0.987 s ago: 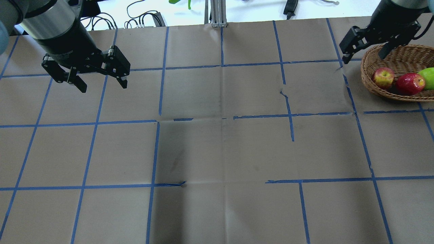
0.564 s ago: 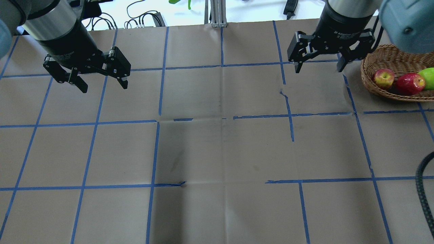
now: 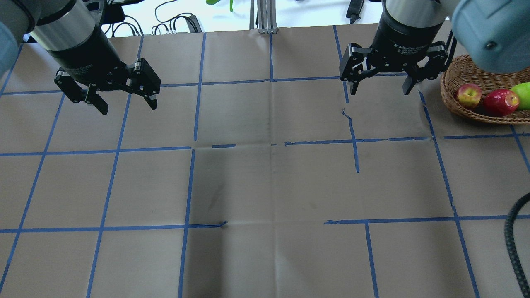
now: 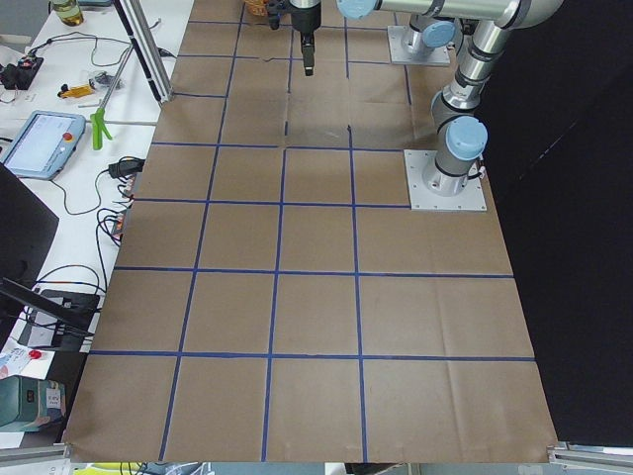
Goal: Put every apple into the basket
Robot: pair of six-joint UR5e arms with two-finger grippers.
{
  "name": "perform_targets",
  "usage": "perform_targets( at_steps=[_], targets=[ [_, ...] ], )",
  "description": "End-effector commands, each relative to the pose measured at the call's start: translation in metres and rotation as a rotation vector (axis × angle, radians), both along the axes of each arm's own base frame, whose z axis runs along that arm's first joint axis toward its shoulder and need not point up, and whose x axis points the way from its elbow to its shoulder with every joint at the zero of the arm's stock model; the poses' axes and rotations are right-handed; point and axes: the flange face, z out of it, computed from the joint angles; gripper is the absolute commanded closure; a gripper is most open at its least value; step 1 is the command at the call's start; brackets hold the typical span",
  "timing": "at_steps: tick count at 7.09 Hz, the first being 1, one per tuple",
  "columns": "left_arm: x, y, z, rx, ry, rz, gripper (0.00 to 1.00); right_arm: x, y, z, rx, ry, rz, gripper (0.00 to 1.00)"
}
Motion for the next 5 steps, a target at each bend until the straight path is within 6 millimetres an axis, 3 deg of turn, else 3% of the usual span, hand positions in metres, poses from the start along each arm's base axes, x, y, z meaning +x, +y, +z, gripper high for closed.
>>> perform_targets(
  at_steps=[1, 5],
  targets=[
    [0.0001, -0.0006, -0.0016, -0.003, 0.0, -0.002, 0.01, 0.0, 0.0018, 0.0003, 0.014, 0.0, 0.001, 0.0],
    [0.0002, 0.0012, -0.0026, 0.0, -0.009, -0.004, 0.01, -0.0003, 0.0019, 0.0029, 0.012, 0.002, 0.0, 0.0]
  ],
)
